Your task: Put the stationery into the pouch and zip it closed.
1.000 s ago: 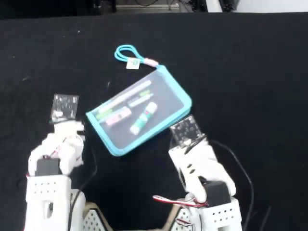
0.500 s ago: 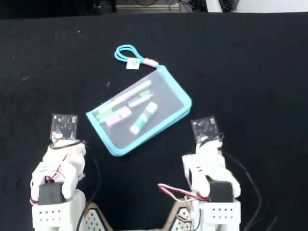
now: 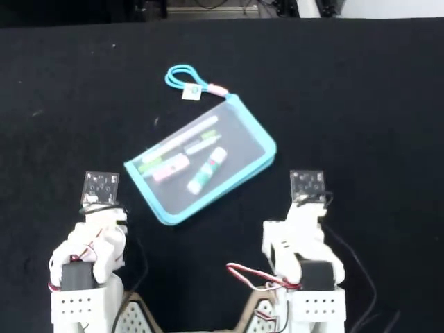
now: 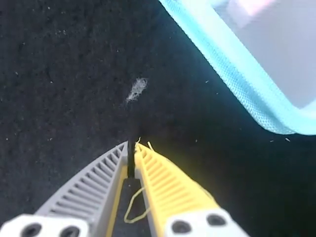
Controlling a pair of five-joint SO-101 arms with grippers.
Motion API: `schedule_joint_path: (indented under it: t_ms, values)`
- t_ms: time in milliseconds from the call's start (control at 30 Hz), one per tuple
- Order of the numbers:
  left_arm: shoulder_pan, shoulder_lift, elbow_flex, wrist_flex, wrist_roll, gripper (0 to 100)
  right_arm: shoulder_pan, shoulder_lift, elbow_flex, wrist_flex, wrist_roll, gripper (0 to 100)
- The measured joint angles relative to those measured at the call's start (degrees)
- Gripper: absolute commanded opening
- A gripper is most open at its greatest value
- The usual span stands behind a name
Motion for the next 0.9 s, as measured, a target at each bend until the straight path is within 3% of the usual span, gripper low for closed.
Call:
schedule_joint_path:
  t_ms: [67,267,900]
  values:
    - [0.0,0.0,0.0,0.0,0.8,3,0.0,0.0,0.0,0.0,0.0,2.9]
    - [0.0,0.0,0.0,-0.5,15.8,3,0.0,0.0,0.0,0.0,0.0,2.9]
    - [0.0,0.0,0.0,-1.1,13.0,3,0.0,0.0,0.0,0.1,0.0,2.9]
